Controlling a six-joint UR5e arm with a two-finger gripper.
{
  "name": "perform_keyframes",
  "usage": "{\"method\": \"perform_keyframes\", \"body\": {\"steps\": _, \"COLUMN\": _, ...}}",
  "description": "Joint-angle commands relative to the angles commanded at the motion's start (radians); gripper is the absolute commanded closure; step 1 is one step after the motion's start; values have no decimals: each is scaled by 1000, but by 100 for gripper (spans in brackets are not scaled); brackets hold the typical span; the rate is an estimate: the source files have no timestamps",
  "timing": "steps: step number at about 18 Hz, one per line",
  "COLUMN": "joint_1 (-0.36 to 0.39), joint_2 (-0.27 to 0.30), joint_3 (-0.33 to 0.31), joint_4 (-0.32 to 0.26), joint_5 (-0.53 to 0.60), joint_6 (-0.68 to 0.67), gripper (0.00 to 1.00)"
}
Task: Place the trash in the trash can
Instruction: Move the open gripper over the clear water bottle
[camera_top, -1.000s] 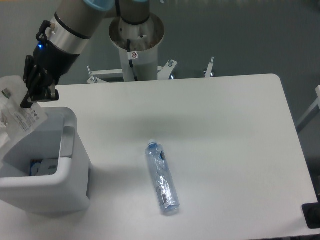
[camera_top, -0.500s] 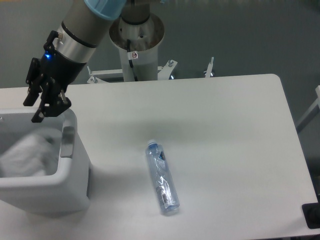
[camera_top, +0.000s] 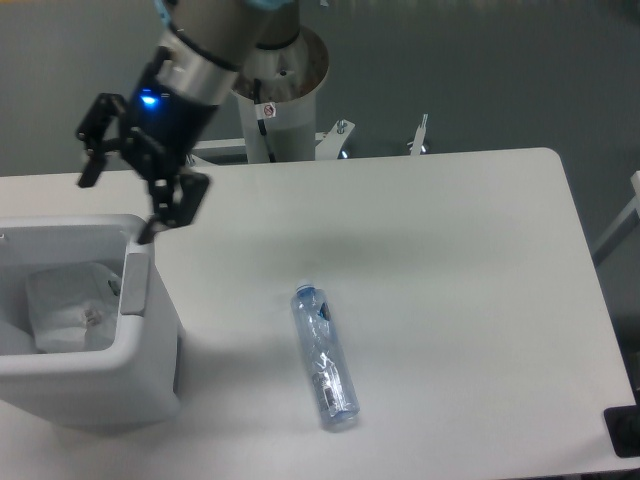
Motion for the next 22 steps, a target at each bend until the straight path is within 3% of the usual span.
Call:
{"method": "perform_keyframes", "body": {"steps": 3, "joint_1": 71, "joint_2": -49, "joint_3": 11, "joint_4": 52, "joint_5": 38, "joint_6": -68, "gripper": 0}}
{"method": "perform_keyframes", "body": {"steps": 6, "joint_1": 97, "joint_2": -100, "joint_3": 15, "joint_4": 74, "joint_5": 173, "joint_6": -115, "gripper": 0}}
{"method": "perform_keyframes", "body": {"steps": 11, "joint_1": 111, "joint_2": -224, "joint_3": 63, "joint_4": 71, "joint_5": 270, "joint_6": -137, "gripper": 0}}
{"method": "perform_keyframes", "body": {"steps": 16, "joint_1": 108, "joint_2": -333, "joint_3": 118, "joint_4": 74, "joint_5": 293, "joint_6": -239, "gripper": 0}}
{"method": "perform_keyframes", "body": {"steps": 22, "joint_1": 62, "joint_2": -498, "joint_3": 239, "joint_4": 75, "joint_5": 354, "joint_6": -355, "gripper": 0}}
